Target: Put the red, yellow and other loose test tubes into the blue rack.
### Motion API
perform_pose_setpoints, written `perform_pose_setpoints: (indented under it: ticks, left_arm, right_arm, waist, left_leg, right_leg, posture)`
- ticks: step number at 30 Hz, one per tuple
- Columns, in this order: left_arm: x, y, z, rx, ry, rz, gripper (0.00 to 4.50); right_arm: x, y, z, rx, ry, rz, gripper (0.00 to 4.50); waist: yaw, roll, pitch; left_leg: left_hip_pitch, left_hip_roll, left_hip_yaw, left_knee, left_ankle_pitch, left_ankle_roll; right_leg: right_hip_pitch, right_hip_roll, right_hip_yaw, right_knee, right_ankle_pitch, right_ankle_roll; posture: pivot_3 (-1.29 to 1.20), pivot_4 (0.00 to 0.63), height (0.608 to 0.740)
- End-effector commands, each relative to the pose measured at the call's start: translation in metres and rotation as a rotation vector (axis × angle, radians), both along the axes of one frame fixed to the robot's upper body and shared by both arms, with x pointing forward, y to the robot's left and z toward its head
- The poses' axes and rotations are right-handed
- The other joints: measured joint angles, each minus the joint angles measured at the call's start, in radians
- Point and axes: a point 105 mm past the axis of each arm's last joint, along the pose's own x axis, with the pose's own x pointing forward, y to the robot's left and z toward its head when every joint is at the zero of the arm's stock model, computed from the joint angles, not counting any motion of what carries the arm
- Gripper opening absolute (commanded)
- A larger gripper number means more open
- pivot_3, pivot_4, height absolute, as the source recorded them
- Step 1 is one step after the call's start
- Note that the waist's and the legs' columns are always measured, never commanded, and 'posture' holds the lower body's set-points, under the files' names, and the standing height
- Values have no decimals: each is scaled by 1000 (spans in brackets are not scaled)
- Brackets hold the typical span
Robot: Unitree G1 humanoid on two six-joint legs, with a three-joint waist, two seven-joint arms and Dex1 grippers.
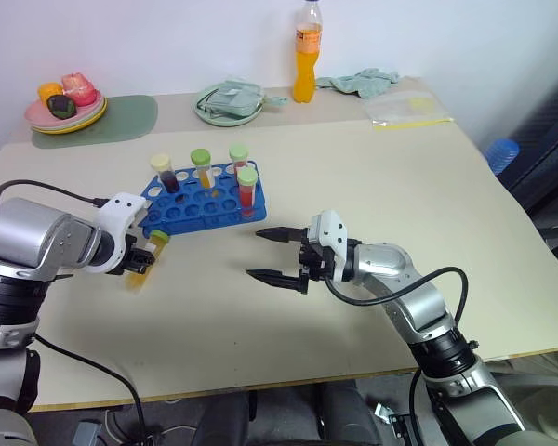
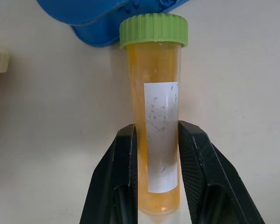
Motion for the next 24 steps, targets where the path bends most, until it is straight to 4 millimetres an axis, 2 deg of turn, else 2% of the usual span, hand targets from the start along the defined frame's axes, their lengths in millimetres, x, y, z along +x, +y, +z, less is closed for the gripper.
perform_pose_setpoints:
  ticks: [1,4,5,7,9,11,12,17,19,24]
  left_arm:
    - [-12,-4,32,-54,-108,-70,667]
    - [-28,-1,38,-99,-113,-95,667]
    - [-29,-7,46,-132,-192,-134,667]
    - [-26,-15,66,-172,-433,-179,667]
    - [-15,-25,100,-132,-815,-196,667]
    - [-8,-28,122,-133,-1090,-113,667]
    - [-4,-29,126,-125,-1174,-62,667]
    - [22,-65,121,-107,-1426,70,667]
    - [30,-70,112,-101,-1489,148,667]
    - [43,-90,86,-189,-1552,178,667]
  right_arm:
    - [-5,2,12,41,-36,12,3657]
    - [-4,0,11,46,-22,3,3657]
    - [-5,-1,11,49,-17,4,3657]
    - [-6,1,10,53,-6,14,3657]
    - [-7,2,10,57,3,30,3657]
    - [-7,4,9,58,11,44,3657]
    - [-7,5,9,59,14,49,3657]
    - [-5,9,10,65,18,63,3657]
    - [-4,9,11,68,16,57,3657]
    - [-1,9,11,71,10,34,3657]
  waist:
    - [1,0,0]
    - [4,0,0]
    - [4,0,0]
    - [9,1,0]
    - [22,1,-1]
    - [37,-2,-1]
    - [38,-2,-2]
    - [39,-3,-3]
    - [38,-3,-3]
    - [33,-3,-3]
  left_leg:
    - [0,0,0,0,0,0]
    - [0,1,0,0,0,0]
    - [0,1,0,0,0,0]
    - [0,1,0,-1,0,0]
    - [0,1,0,0,0,0]
    - [0,1,0,1,0,-1]
    - [0,1,0,1,0,-1]
    - [0,-1,3,2,0,-1]
    - [0,-1,3,2,0,-1]
    - [0,-1,5,2,0,-1]
  right_leg:
    - [0,0,0,0,0,0]
    - [0,0,0,0,0,0]
    - [0,-1,0,0,0,0]
    - [0,-1,1,-1,0,0]
    - [1,-2,0,-2,0,0]
    - [2,-2,-1,-3,1,-1]
    - [3,-2,-1,-4,2,-2]
    - [5,-1,-1,-5,3,-1]
    - [4,-1,-1,-5,3,-1]
    - [3,-1,-1,-4,3,-1]
  posture:
    - [0,150,740]
    - [0,150,740]
    - [0,150,740]
    - [0,150,740]
    - [0,150,740]
    - [0,150,740]
    - [0,150,740]
    - [0,150,740]
    - [0,150,740]
    - [0,150,740]
